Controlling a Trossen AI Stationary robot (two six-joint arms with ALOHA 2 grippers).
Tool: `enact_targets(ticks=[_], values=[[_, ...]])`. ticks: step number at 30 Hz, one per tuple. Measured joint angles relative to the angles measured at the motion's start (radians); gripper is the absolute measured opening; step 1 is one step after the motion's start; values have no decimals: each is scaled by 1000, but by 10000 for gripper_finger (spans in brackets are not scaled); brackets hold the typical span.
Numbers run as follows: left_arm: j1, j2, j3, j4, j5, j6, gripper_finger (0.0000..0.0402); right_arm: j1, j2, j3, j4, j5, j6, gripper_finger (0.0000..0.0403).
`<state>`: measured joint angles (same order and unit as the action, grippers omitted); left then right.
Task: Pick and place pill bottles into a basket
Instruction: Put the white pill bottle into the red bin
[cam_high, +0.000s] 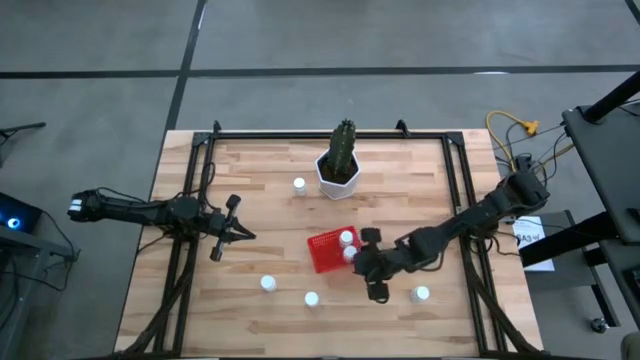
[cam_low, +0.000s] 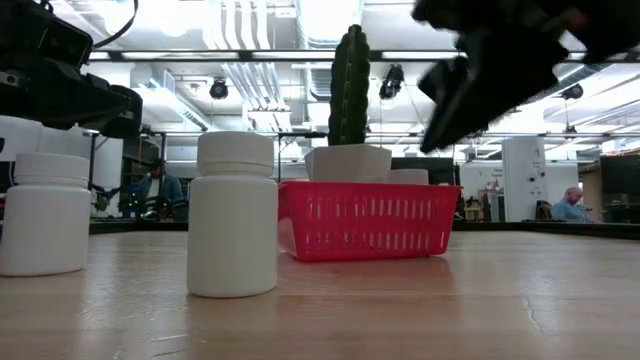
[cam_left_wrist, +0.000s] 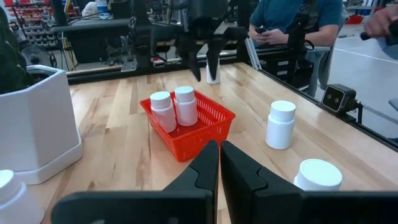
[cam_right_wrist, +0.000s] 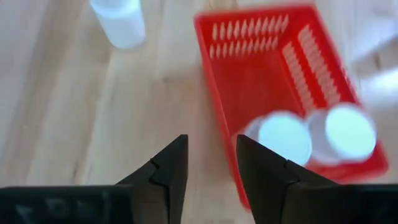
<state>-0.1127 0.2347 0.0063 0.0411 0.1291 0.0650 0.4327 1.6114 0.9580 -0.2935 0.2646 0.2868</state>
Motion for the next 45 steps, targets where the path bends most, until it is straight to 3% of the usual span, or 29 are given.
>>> enact_targets(ticks=[13, 17, 23, 34, 38, 40, 45], values=[[0, 0, 0, 2, -2, -6, 0, 58, -130, -231, 214, 2, 35, 39], [0, -1, 0, 2, -3, -6, 0, 89, -211, -301, 277, 48, 20, 13], [0, -3, 0, 3, -2, -6, 0, 125, -380, -427, 389, 162, -43, 9], [0, -4, 0, 3, -2, -2, 0, 132, -670, -737, 826, 163, -216, 9], [0, -4, 0, 3, -2, 1, 0, 132, -788, -774, 815, 166, -325, 9], [0, -4, 0, 3, -2, 1, 0, 132, -862, -775, 785, 215, -364, 8], [0, -3, 0, 3, -2, 0, 0, 131, -1080, -700, 488, 364, -351, 8]])
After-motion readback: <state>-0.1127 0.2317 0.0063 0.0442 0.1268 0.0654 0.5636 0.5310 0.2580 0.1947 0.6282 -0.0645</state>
